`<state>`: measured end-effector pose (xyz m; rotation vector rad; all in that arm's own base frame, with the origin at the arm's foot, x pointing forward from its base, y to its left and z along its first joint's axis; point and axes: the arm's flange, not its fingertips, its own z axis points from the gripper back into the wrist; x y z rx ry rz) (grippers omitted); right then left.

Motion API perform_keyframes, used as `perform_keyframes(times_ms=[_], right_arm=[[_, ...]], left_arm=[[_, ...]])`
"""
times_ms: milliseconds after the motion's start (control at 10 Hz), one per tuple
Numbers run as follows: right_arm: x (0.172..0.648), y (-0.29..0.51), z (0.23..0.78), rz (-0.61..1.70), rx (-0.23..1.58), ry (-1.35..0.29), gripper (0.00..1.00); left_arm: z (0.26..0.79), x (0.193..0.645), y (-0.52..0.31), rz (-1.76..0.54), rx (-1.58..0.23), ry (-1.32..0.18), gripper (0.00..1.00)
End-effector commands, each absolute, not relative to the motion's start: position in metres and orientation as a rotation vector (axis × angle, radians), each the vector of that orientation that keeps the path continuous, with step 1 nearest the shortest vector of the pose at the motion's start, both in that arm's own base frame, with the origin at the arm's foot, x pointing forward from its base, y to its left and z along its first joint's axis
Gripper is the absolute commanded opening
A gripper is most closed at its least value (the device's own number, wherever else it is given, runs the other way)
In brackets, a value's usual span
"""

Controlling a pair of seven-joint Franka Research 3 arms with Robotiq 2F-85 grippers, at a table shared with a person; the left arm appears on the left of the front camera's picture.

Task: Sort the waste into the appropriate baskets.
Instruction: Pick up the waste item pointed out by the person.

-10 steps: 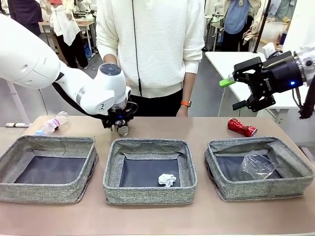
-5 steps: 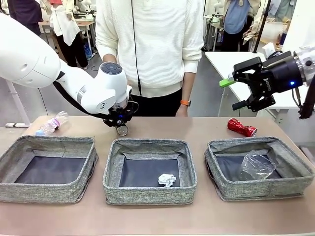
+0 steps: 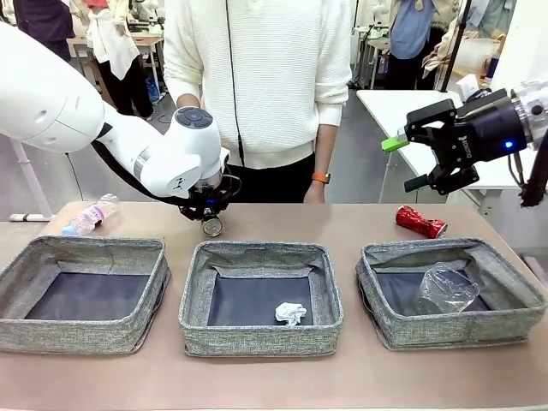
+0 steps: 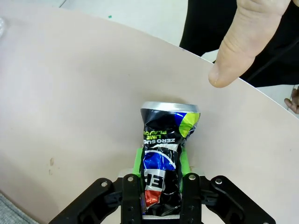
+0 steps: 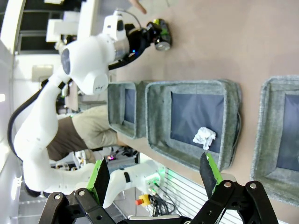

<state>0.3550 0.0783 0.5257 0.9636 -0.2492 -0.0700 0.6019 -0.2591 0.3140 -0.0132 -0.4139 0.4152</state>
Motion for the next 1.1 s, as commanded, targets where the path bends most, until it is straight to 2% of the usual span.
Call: perform_keyframes(times_ms=[0,100,300,600,800,900,1000], right_arm=[[0.355,0.079,0.529,-0.084,0.955,-0.24,1.0],[0.355,0.079,0.529,-0.084,0.955,-0.24,1.0],[0.355,0.079,0.529,-0.084,0.955,-0.24,1.0],[0.355,0.079,0.529,-0.084,0.955,-0.24,1.0],[0.355,0.079,0.529,-0.084,0.955,-0.24,1.0],[0.355,0.079,0.529,-0.084,0.955,-0.24,1.0],[0.355,0.079,0.529,-0.084,0.955,-0.24,1.0]], left_arm=[[0.323,0.591,-0.258,0.413,-0.002,-0.377,0.0],[0.338,0.576,-0.26,0.39,-0.03,-0.31,0.13],[0.389,0.521,-0.262,0.25,-0.091,-0.226,0.13],[0.455,0.462,-0.255,0.097,-0.271,-0.399,0.13],[0.477,0.419,-0.258,-0.155,-0.39,-0.28,0.13],[0.473,0.398,-0.259,-0.177,-0.316,-0.323,0.13],[0.485,0.436,-0.28,-0.004,-0.318,-0.392,0.13]])
